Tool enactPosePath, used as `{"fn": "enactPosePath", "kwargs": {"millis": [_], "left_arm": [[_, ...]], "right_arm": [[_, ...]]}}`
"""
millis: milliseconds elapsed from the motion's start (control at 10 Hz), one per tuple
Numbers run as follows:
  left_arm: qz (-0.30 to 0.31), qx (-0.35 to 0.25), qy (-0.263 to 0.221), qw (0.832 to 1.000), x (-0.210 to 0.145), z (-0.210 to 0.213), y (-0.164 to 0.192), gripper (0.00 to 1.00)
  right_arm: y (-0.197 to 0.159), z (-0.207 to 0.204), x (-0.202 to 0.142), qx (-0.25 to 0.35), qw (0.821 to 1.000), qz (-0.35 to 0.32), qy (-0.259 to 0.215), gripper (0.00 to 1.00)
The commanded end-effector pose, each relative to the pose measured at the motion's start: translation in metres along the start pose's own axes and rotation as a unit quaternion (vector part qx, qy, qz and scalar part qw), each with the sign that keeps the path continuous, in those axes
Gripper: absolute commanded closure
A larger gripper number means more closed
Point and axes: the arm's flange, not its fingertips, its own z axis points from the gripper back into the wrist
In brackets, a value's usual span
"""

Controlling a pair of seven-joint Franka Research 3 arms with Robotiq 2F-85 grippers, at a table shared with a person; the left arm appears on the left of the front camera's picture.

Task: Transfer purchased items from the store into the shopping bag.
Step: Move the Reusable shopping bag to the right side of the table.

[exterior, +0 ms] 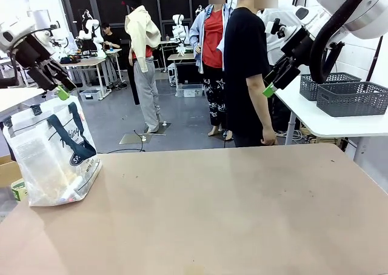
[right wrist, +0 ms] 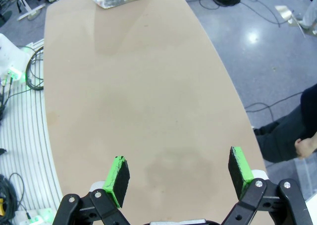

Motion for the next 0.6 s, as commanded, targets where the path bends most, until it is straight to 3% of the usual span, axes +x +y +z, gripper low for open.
{"fn": "enactPosePath", "kwargs": {"millis": [0,500], "left_arm": [[0.000,-0.017,-0.010,1.000,-0.0081,-0.0031,-0.0015,0.00],[0.000,0.000,0.000,1.000,0.0000,0.0000,0.0000,0.00]], "right_arm": [[-0.0003,0.0009,-0.0007,0.000,1.000,0.003,0.001,0.00],[-0.0003,0.0009,-0.0007,0.000,1.000,0.003,0.001,0.00]]}}
